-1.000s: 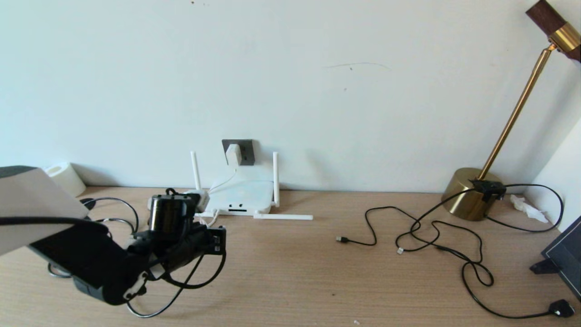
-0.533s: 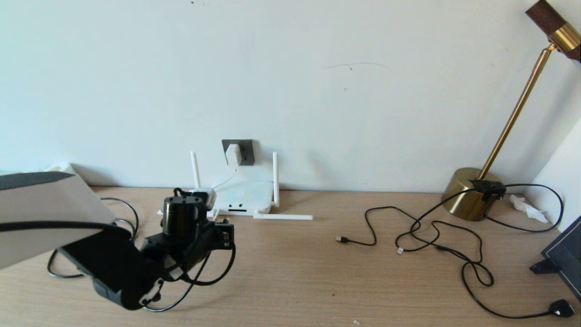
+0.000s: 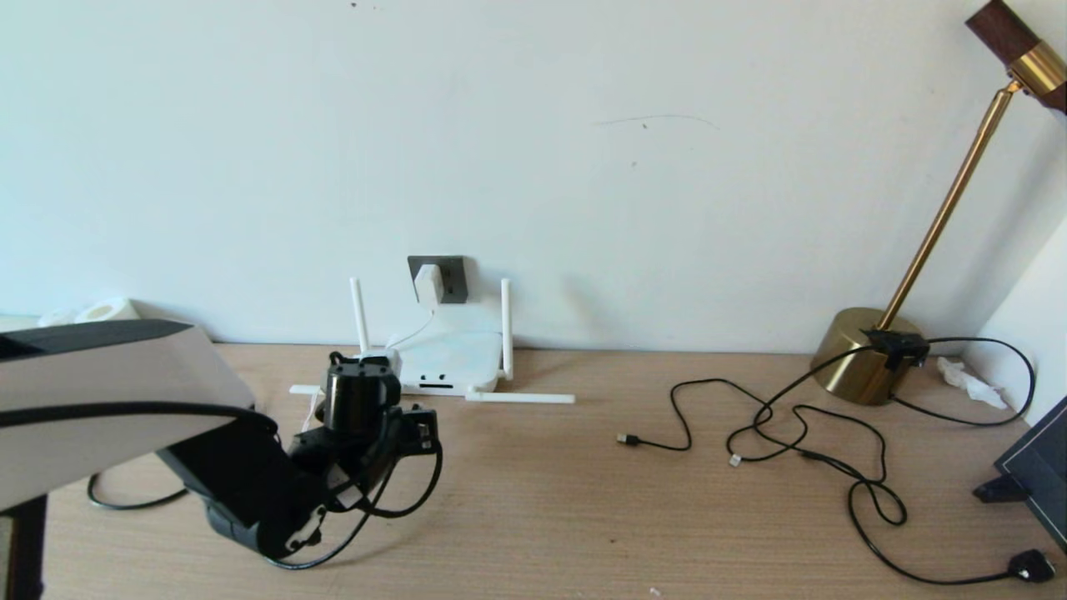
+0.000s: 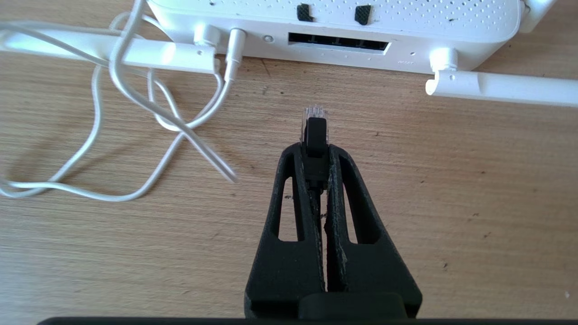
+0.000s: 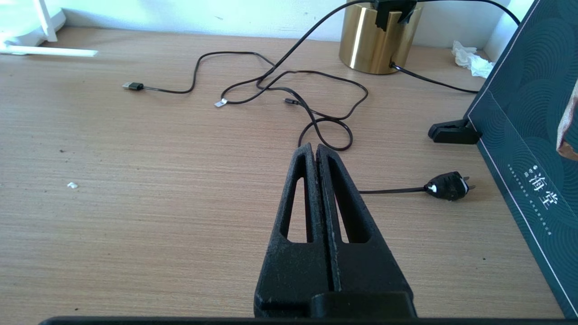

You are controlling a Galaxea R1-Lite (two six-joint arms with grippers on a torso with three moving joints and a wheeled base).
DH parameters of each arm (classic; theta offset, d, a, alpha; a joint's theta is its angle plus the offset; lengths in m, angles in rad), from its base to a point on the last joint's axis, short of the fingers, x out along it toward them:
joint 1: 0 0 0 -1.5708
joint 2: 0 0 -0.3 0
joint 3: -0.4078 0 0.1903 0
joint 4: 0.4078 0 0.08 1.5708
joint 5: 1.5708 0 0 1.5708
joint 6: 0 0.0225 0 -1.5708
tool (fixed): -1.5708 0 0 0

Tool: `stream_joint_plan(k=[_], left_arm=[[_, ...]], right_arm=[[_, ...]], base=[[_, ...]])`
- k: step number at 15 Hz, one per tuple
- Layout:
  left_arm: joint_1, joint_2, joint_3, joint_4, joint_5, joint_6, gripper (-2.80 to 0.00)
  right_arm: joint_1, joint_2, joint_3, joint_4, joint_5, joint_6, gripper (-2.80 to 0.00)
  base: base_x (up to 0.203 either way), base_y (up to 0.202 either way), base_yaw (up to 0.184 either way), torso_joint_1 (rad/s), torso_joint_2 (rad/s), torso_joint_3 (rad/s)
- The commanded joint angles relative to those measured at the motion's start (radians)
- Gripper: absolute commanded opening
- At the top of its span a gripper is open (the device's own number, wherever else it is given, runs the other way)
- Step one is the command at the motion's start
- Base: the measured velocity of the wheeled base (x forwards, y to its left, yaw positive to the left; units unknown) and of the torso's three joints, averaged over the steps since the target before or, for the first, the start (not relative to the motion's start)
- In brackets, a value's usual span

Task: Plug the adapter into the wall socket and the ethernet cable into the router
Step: Align cable and router interface

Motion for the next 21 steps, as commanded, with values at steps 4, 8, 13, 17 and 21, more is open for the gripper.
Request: stream_joint_plan(k=[4, 8, 13, 17, 21], left_arm=[[-0.002, 0.046, -0.067, 0.0, 0.027, -0.055, -2.8], [0.0, 0.054, -0.074, -0.002, 0.03, -0.055, -2.8], [0.004, 0.069, -0.096, -0.003, 0.032, -0.057, -2.8], [0.017, 0.077, -0.103, -0.006, 0.032, -0.057, -2.8], [0.026, 0.097, -0.128, -0.006, 0.027, -0.066, -2.8]], right_arm=[[0.0, 0.002, 0.0, 0.0, 0.001, 0.0, -2.8], [0.0, 0.002, 0.0, 0.0, 0.001, 0.0, -2.8], [0.0, 0.002, 0.0, 0.0, 0.001, 0.0, -2.8], [0.0, 0.002, 0.0, 0.0, 0.001, 0.0, -2.8], [0.0, 0.002, 0.0, 0.0, 0.001, 0.0, -2.8]], base=[[0.0, 0.0, 0.0, 0.0, 0.0, 0.0], [0.0, 0.0, 0.0, 0.0, 0.0, 0.0], [0.0, 0.0, 0.0, 0.0, 0.0, 0.0], [0.0, 0.0, 0.0, 0.0, 0.0, 0.0], [0.0, 0.0, 0.0, 0.0, 0.0, 0.0]])
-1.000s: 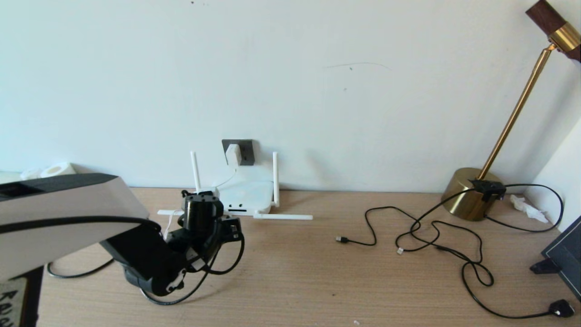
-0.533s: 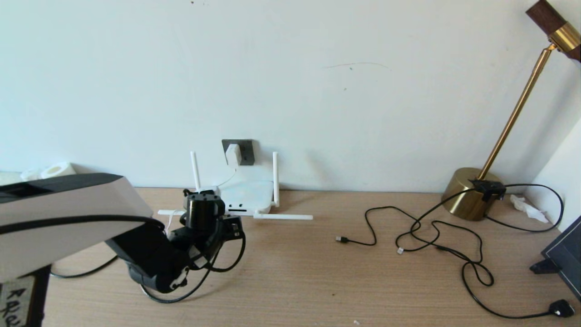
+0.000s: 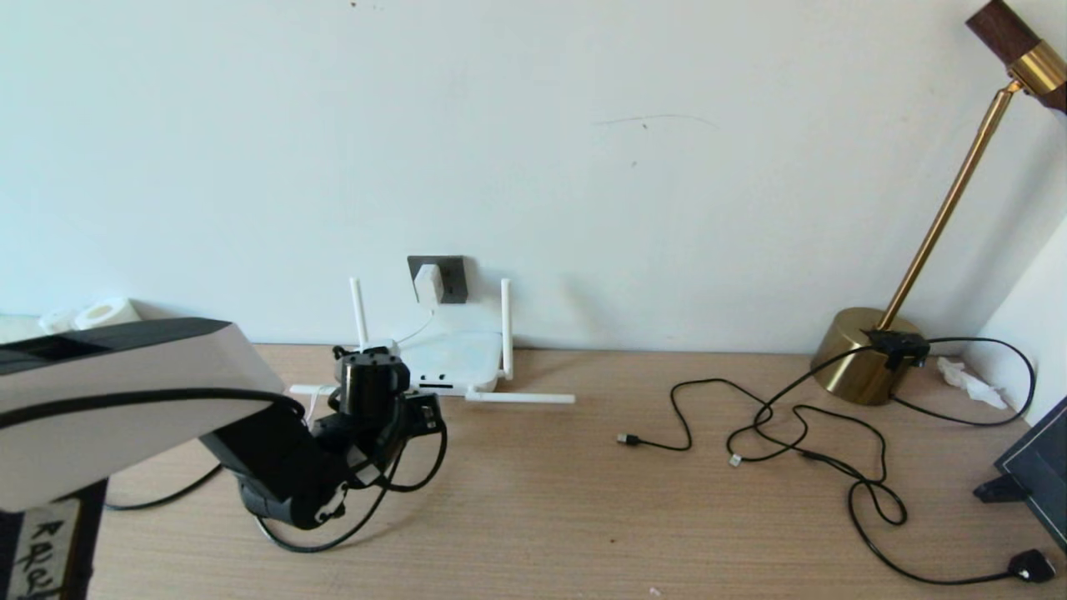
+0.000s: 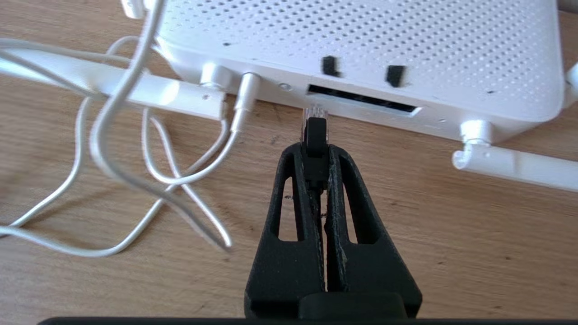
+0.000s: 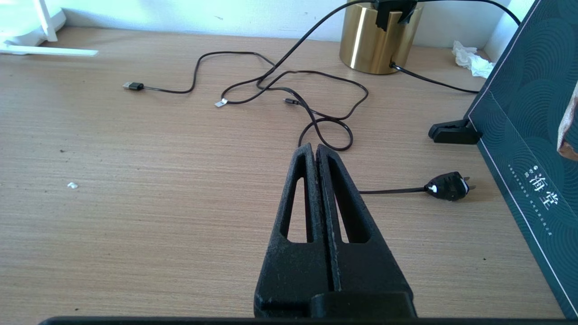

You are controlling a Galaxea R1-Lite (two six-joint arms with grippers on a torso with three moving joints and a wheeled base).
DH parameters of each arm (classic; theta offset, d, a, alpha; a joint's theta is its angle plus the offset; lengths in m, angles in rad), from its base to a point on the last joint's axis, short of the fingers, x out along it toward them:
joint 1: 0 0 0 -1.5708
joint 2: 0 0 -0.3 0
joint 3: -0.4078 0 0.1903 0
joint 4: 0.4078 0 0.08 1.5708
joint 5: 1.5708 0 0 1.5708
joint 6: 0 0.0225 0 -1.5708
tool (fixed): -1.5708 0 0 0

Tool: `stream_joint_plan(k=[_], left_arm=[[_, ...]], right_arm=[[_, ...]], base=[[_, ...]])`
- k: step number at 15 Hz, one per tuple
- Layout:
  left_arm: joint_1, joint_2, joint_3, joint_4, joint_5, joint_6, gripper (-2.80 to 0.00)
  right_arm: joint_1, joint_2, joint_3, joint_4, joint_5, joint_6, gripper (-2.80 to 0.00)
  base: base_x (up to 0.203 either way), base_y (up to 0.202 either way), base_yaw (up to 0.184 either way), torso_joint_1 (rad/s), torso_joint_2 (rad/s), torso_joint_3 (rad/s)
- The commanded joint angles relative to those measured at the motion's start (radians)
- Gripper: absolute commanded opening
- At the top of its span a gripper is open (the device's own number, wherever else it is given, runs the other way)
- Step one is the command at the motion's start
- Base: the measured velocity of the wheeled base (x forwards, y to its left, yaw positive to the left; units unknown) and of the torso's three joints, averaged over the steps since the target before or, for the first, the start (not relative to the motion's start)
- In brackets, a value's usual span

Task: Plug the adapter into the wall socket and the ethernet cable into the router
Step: Align cable and router interface

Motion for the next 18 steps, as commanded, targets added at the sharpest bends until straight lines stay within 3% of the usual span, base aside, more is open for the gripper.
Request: stream_joint_plan(k=[1, 18], left_arm=[[0.001, 0.012, -0.01, -0.005, 0.002, -0.001, -2.8], [0.009, 0.072, -0.105, -0.001, -0.001, -0.001, -2.8]], right_arm=[[0.0, 0.002, 0.0, 0.0, 0.001, 0.0, -2.8], [0.0, 0.002, 0.0, 0.0, 0.001, 0.0, -2.8]], base=[[0.0, 0.0, 0.0, 0.0, 0.0, 0.0], [0.0, 0.0, 0.0, 0.0, 0.0, 0.0]])
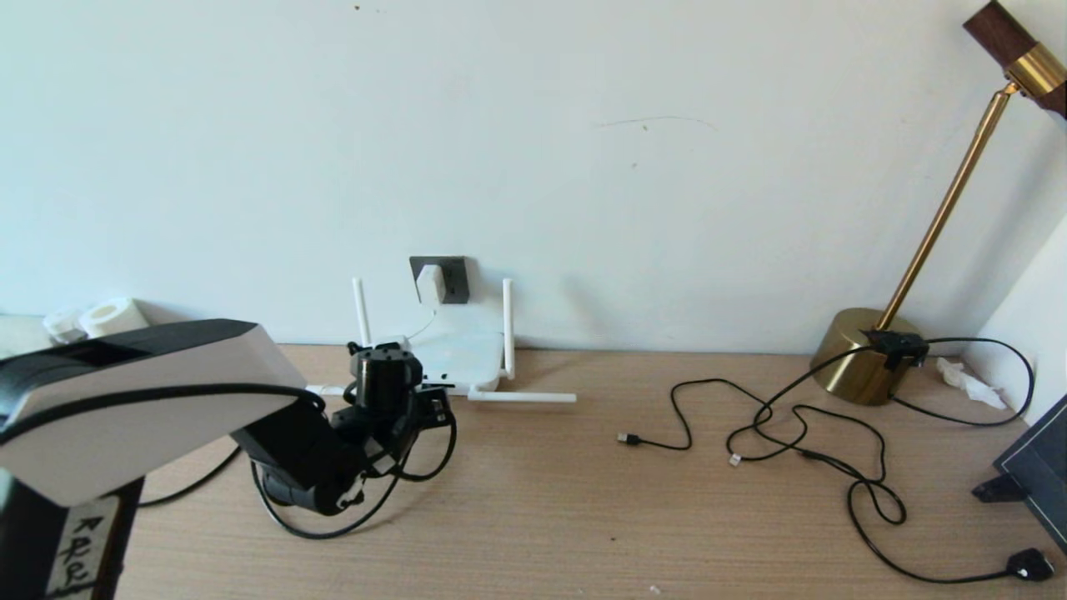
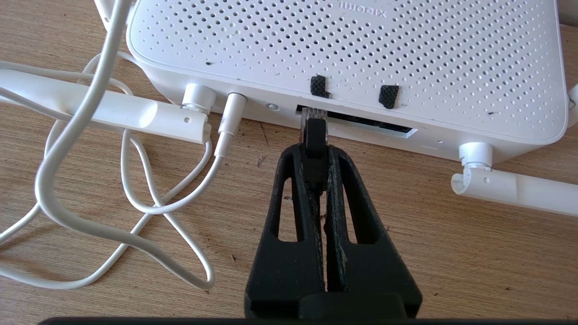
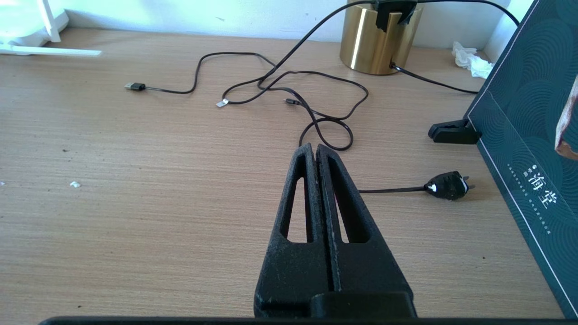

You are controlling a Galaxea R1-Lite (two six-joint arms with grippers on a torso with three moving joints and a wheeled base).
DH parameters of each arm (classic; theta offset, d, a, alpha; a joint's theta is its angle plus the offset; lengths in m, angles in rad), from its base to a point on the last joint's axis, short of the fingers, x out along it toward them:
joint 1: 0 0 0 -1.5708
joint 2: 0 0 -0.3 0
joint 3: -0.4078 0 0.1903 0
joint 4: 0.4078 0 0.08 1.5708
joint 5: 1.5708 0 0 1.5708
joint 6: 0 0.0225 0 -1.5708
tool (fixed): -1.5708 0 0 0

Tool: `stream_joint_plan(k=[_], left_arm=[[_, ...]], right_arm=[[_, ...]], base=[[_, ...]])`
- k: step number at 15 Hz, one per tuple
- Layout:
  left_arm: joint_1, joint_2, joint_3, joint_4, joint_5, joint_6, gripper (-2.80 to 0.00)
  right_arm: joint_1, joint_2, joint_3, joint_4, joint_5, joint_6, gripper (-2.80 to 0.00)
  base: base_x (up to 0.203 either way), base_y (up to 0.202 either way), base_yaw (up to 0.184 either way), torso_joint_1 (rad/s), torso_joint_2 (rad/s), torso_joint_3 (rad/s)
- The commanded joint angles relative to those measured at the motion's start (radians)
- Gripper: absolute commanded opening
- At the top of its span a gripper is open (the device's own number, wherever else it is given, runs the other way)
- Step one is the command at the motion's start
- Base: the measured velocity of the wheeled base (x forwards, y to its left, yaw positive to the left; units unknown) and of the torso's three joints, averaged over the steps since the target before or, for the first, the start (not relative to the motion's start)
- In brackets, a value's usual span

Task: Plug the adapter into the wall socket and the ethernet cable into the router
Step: Align cable and router interface

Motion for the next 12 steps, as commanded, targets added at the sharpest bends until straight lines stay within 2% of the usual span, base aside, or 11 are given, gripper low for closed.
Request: stream_joint_plan(k=[1, 12], left_arm=[[0.006, 0.005, -0.012, -0.013, 0.0, -0.001, -2.8], [0.028, 0.006, -0.016, -0.01, -0.002, 0.0, -2.8]], right_arm=[[0.0, 0.002, 0.0, 0.0, 0.001, -0.001, -2.8], [0.0, 0.002, 0.0, 0.0, 0.001, -0.001, -2.8]], base=[[0.0, 0.0, 0.0, 0.0, 0.0, 0.0], [0.0, 0.0, 0.0, 0.0, 0.0, 0.0]])
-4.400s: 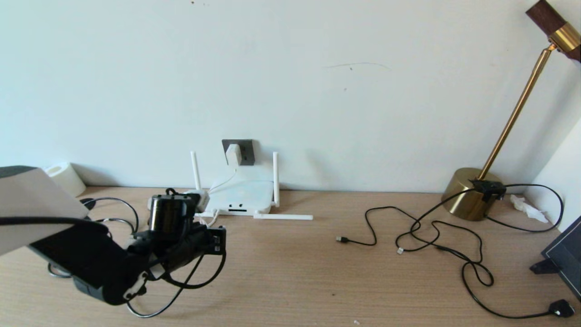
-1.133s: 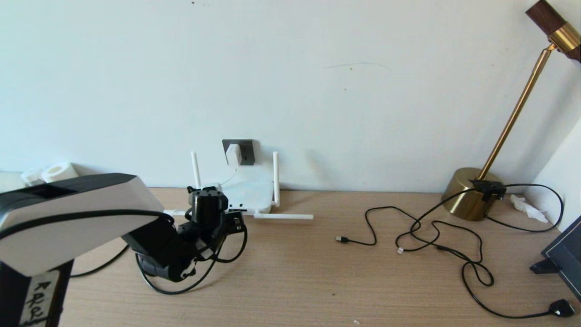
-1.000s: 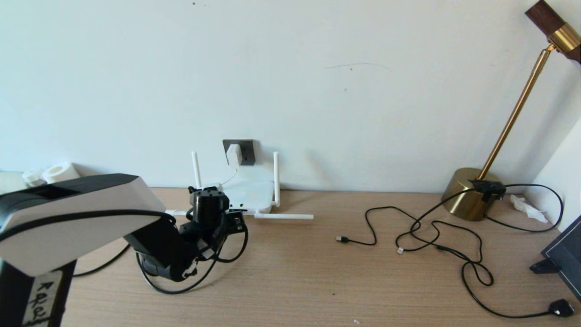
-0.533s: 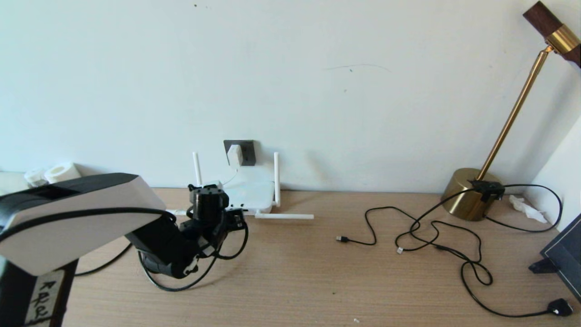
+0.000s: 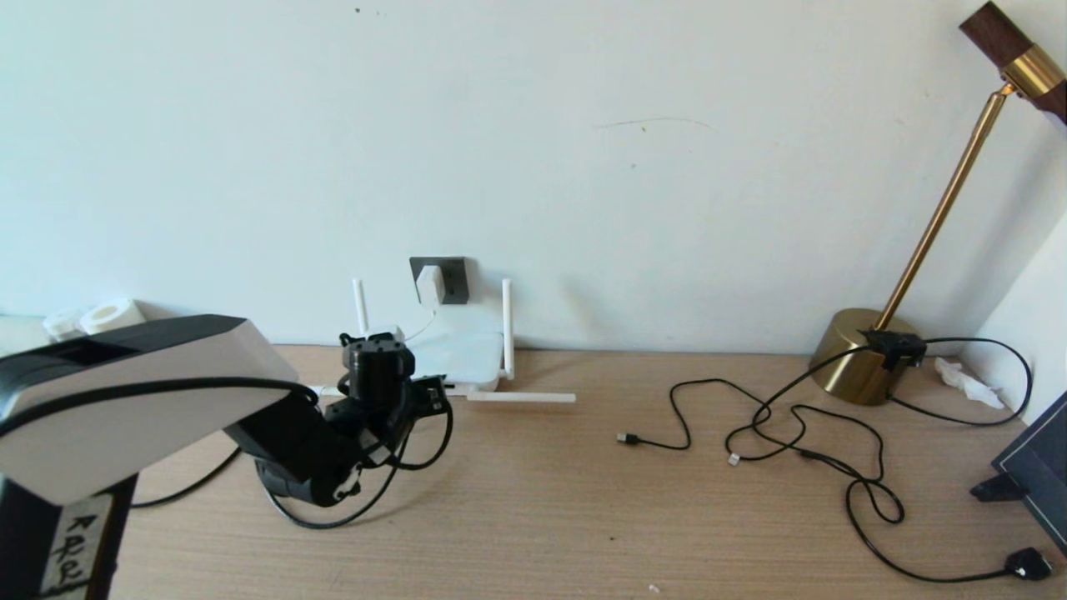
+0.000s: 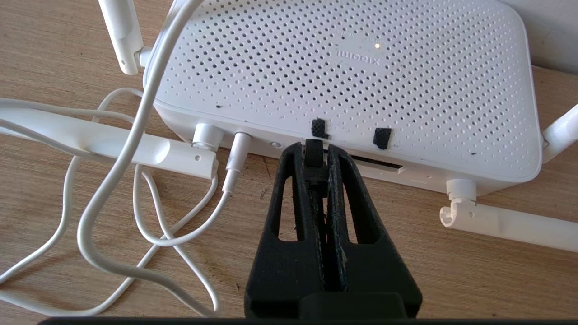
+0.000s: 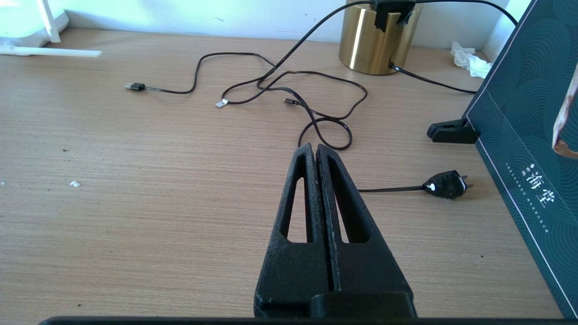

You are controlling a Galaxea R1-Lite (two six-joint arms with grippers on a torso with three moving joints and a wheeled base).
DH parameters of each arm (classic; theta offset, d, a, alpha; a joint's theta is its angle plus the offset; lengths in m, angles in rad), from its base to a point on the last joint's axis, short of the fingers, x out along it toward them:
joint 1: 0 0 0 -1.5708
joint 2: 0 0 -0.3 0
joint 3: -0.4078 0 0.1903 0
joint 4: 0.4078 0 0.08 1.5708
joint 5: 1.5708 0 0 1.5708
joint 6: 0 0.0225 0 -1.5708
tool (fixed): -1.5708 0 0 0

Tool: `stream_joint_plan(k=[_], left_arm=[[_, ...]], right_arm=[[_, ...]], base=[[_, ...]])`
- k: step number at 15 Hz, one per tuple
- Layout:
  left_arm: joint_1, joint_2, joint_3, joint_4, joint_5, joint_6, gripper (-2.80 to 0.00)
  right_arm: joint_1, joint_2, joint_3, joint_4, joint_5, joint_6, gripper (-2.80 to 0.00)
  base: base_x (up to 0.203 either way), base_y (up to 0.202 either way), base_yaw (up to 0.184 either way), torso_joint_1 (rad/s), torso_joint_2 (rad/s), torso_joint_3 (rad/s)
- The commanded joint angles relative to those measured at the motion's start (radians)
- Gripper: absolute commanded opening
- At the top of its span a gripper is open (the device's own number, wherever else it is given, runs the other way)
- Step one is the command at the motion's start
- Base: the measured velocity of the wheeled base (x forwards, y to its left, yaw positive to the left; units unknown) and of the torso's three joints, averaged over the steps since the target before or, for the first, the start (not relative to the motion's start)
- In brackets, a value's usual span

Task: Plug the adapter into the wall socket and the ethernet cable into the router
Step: Align cable and router interface

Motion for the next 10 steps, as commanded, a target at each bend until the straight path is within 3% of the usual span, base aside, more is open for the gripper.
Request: stream_joint_plan(k=[1, 10], left_arm=[[0.0, -0.001, 0.007, 0.002, 0.003, -0.002, -2.8], [-0.009, -0.019, 0.058, -0.007, 0.004, -0.006, -2.8]], right_arm=[[0.0, 0.002, 0.0, 0.0, 0.001, 0.0, -2.8], [0.0, 0.002, 0.0, 0.0, 0.001, 0.0, -2.8]], base=[[0.0, 0.0, 0.0, 0.0, 0.0, 0.0], [0.0, 0.0, 0.0, 0.0, 0.0, 0.0]])
